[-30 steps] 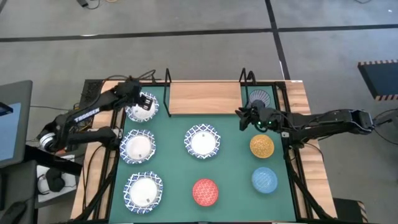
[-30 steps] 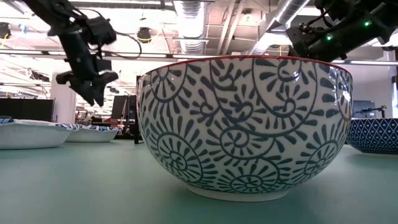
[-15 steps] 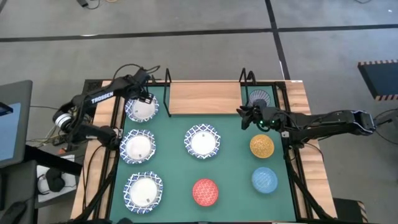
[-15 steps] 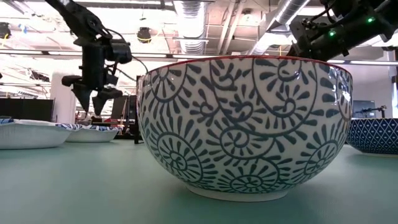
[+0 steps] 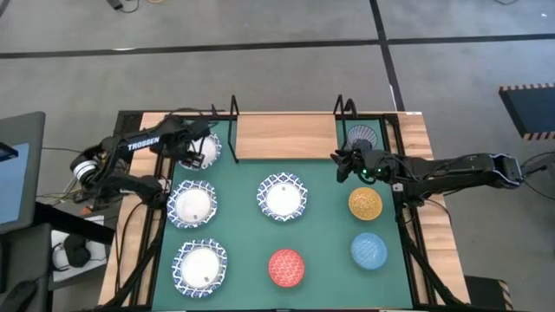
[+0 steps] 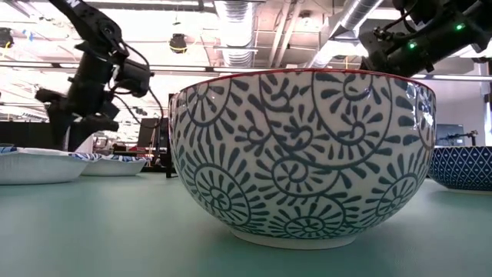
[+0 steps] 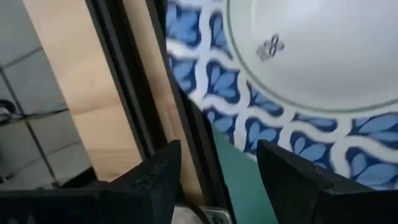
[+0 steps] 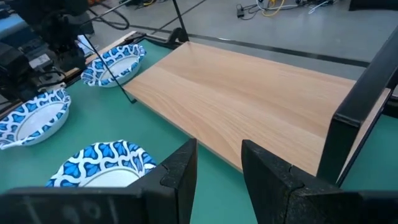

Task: Place and stack bowls onto a shelf
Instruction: Put the white patterned bowl on the shelf

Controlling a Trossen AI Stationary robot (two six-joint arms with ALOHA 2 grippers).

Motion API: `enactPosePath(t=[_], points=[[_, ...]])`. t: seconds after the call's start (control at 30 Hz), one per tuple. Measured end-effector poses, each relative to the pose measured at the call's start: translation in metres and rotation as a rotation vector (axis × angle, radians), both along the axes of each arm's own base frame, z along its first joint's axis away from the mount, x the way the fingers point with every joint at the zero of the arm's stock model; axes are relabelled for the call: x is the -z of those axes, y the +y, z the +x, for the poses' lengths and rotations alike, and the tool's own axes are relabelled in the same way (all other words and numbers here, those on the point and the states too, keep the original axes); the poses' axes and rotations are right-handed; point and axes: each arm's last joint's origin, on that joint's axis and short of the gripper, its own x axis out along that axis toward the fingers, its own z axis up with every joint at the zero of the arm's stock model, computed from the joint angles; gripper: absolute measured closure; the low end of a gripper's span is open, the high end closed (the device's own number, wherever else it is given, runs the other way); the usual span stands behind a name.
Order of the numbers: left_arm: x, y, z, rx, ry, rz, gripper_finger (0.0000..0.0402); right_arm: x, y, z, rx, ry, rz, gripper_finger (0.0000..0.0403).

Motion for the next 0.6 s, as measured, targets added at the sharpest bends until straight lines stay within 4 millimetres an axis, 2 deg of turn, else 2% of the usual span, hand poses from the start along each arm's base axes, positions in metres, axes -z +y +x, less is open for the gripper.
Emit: enactPosePath(t=[0.13, 0.3, 0.6], points=[[0.013, -0.011, -0.008, -0.039, -0.01, -0.019, 0.0207, 0.0, 0.0, 0.0, -0.001, 0.002, -0.002, 0.025], [0.024, -0.012, -0.008, -0.052, -0.057, 0.013, 0.0207, -0.001, -0.001, 0.0, -0.002, -0.002, -0.011, 0.025], [0.014, -0.01, 0.002, -0.013, -0.117, 0.067, 0.0207, -0.003, 0.0, 0.002, -0.019, -0.029, -0.01, 0.025]])
